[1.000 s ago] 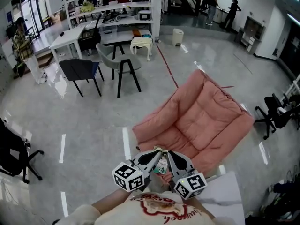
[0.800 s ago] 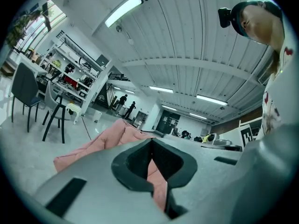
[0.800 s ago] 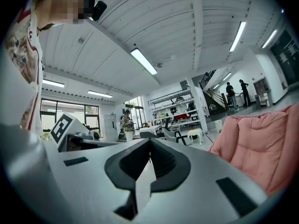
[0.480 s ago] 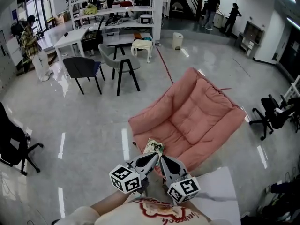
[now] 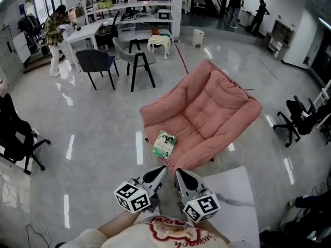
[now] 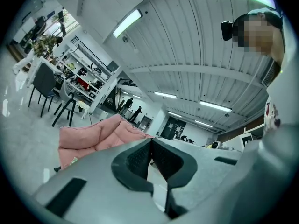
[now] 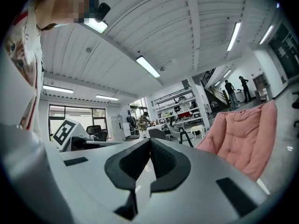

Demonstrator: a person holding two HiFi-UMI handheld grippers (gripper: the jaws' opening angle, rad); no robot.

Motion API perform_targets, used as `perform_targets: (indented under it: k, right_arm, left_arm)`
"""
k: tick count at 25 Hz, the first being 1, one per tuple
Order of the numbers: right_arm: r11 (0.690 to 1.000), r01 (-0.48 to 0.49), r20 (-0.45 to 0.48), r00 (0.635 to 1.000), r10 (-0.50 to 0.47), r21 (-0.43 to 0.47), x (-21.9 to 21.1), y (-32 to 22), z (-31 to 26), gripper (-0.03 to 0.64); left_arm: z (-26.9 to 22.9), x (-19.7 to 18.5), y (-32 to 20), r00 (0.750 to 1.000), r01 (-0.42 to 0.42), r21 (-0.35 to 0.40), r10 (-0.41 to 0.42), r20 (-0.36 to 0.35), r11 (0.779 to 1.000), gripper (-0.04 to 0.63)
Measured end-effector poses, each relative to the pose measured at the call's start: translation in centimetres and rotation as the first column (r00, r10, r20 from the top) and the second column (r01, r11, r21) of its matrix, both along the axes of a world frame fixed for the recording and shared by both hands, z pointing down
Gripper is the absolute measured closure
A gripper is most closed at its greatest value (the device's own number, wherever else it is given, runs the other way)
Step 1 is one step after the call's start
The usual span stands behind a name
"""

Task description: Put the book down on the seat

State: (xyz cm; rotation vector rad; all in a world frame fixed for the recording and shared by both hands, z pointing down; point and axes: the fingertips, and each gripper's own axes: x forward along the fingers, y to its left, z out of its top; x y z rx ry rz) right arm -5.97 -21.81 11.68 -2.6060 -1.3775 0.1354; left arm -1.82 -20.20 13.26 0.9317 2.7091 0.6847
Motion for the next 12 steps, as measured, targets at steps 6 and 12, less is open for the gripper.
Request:
perform_targets:
  k: [6,12]
  right_arm:
    - [0.998,0.053,-0.005,0.999,-0.053,-0.033,1.2,-4.0,-1.4,0.615]
    - [0.997,0.074,-0.014,0.997,-0.075,-0.031,2.0,-6.2,-1.3,0.615]
  left_arm:
    - [-1.0,0.4,-4.5,1.0,0.021,-0.011,-0.021,0.0,1.0,0.591]
    - [-1.4,0.6,-7.3,1.0,0.027,-0.028,-0.027,-0.002,0.999,0.591]
